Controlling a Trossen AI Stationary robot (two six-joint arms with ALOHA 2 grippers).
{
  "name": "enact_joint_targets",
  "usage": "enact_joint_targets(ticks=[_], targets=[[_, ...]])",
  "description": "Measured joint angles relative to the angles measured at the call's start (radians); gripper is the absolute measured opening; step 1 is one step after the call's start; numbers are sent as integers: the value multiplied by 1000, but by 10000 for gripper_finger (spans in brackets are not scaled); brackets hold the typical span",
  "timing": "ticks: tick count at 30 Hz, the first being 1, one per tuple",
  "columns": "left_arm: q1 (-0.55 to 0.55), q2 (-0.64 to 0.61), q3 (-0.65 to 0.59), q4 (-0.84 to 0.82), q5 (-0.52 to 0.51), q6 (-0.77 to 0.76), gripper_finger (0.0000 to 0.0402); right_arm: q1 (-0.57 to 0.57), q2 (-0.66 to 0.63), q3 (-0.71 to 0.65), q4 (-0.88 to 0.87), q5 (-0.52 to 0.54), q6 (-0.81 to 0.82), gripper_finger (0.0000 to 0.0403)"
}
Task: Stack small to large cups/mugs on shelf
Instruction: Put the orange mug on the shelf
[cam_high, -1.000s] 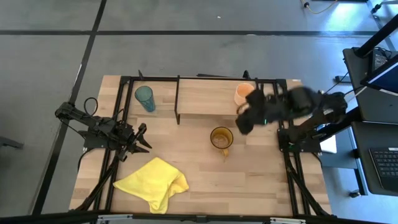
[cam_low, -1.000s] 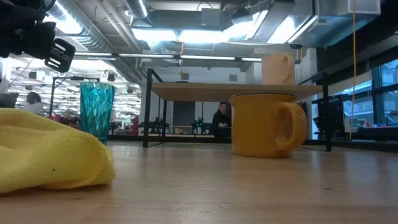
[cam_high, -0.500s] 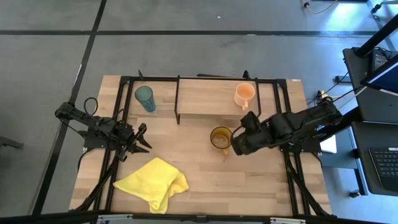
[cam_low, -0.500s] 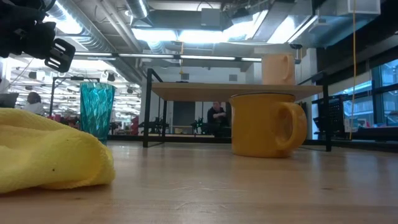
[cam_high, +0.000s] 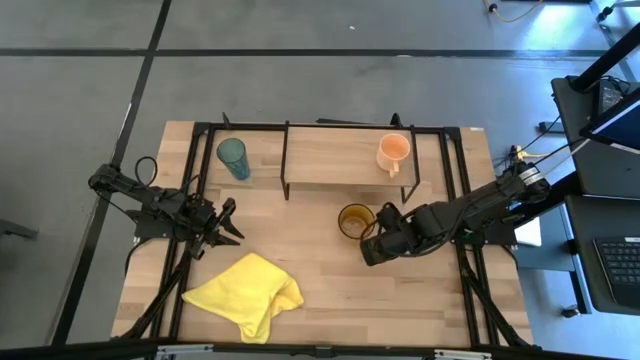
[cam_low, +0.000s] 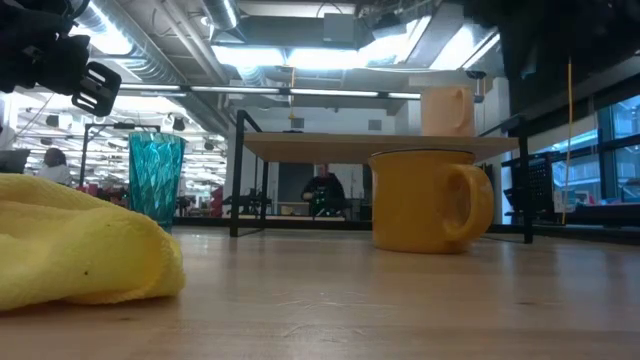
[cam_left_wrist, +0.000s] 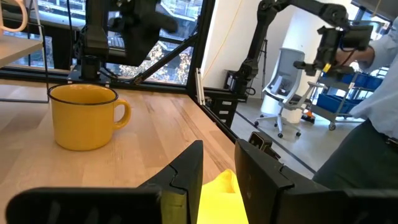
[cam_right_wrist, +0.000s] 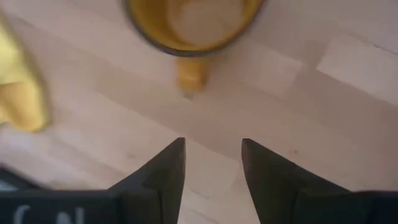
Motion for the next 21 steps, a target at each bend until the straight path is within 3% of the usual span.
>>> enact_joint_targets(ticks=[4,10,16,21], targets=[[0,0,0,0,0,0,87,-10,0,-51,40,60,41,159],[0,0,0,0,0,0,87,-37,0,-53,55,327,166,172],[0,0,0,0,0,0,87,-66,0,-97,83,317,286,175],[0,0,0,0,0,0,87,-67,0,-206,245,304,373,175]])
